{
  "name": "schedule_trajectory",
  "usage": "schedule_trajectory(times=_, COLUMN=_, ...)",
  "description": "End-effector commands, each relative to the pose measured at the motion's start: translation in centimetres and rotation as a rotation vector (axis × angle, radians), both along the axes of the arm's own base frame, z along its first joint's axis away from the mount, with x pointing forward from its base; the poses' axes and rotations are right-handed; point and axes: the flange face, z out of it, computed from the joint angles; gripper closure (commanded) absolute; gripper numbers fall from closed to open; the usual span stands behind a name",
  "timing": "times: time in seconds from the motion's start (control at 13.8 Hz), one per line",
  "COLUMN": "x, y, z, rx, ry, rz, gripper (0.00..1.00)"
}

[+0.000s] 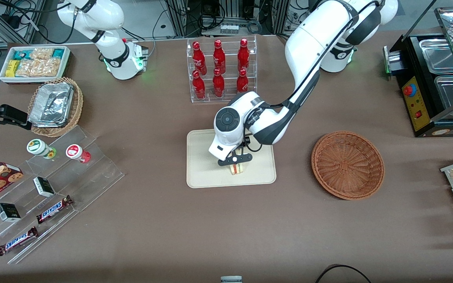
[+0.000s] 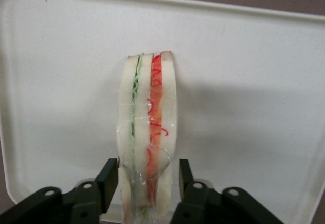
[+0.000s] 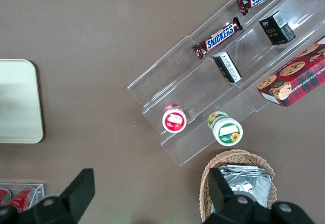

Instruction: Place sandwich from basket to tray

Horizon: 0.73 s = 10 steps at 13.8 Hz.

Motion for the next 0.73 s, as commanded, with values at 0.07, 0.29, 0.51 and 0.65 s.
schedule_trajectory(times=0.07, x=1.1, y=0.2, z=6.1, rx=0.014, ry=-0.015, rz=0.020, gripper=0.00)
schedule_trajectory(times=0.29, x=3.0, y=2.6, z=11.4, rx=-0.012, ry=0.005, rz=0.021, gripper=0.00)
schedule_trajectory(times=0.51, x=5.1, y=6.8, z=15.5, rx=-0.050, ry=0.047, rz=-0.050, gripper=0.00)
schedule_trajectory(times=0.65, x=5.4, y=8.8, z=18.2, rx=-0.049, ry=0.050, rz=-0.109, gripper=0.00)
